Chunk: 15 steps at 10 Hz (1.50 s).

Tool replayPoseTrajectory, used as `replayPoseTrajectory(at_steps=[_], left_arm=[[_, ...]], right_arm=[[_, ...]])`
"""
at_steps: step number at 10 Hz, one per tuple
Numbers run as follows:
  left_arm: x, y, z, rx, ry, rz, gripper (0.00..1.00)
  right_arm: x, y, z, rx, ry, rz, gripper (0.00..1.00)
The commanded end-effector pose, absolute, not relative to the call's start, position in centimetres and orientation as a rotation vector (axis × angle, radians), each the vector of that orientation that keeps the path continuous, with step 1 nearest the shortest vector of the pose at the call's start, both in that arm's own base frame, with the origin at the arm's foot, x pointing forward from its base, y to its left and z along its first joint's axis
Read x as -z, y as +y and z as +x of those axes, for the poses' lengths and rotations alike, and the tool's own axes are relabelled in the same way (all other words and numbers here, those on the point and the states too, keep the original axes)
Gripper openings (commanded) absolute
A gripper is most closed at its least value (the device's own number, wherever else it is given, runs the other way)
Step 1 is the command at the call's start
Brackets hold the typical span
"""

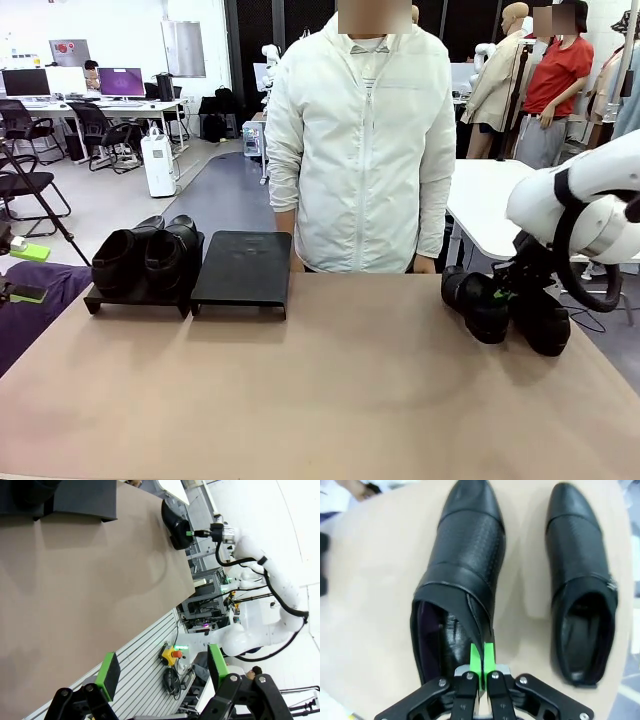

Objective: Organize the shoes by placing them on the stand.
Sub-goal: Pick up one Shoe and place it in the middle of the table.

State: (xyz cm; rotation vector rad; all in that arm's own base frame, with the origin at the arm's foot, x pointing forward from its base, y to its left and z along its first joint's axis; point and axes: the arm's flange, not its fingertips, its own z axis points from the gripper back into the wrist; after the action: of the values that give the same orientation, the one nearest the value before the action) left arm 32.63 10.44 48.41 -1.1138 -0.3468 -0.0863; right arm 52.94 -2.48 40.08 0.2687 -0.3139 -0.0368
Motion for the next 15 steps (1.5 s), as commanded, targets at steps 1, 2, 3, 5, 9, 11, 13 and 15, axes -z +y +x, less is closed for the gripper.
replayPoseTrajectory(at_steps=[1, 2, 3, 5, 9, 11, 13, 15], left_arm=[[-48.4, 10.7, 32.4, 0.106, -0.348, -1.112, 0.91], [-48.4, 10.7, 32.4, 0.106, -0.348, -1.112, 0.91], [-48.4, 10.7, 32.4, 0.106, -0.348, -1.112, 0.91], [-48.4, 10.7, 32.4, 0.106, -0.348, -1.112, 0.91], [-48.4, 10.7, 32.4, 0.106, -0.348, -1.112, 0.91], [-48.4, 10.7, 32.4, 0.106, -0.348, -1.112, 0.91], [-48.4, 10.7, 32.4, 0.106, -0.348, -1.112, 0.91], [-48.4, 10.7, 32.4, 0.106, -0.348, -1.112, 0.91]], right_arm=[[-46.2, -2.1, 46.4, 0.152, -0.315, 0.371, 0.0], [-48.3, -1.6, 42.6, 0.2, -0.29, 0.4, 0.0], [-49.3, -1.0, 38.7, 0.243, -0.234, 0.409, 0.0], [-48.9, 0.1, 31.7, 0.238, -0.251, 0.429, 0.0], [-49.2, 0.1, 32.7, 0.214, -0.23, 0.436, 0.0], [-49.3, 0.2, 32.4, 0.206, -0.221, 0.429, 0.0], [-49.4, 6.1, 29.6, 0.203, -0.308, 0.371, 0.0], [-48.8, 12.4, 28.3, 0.166, -0.309, 0.354, 0.0]])
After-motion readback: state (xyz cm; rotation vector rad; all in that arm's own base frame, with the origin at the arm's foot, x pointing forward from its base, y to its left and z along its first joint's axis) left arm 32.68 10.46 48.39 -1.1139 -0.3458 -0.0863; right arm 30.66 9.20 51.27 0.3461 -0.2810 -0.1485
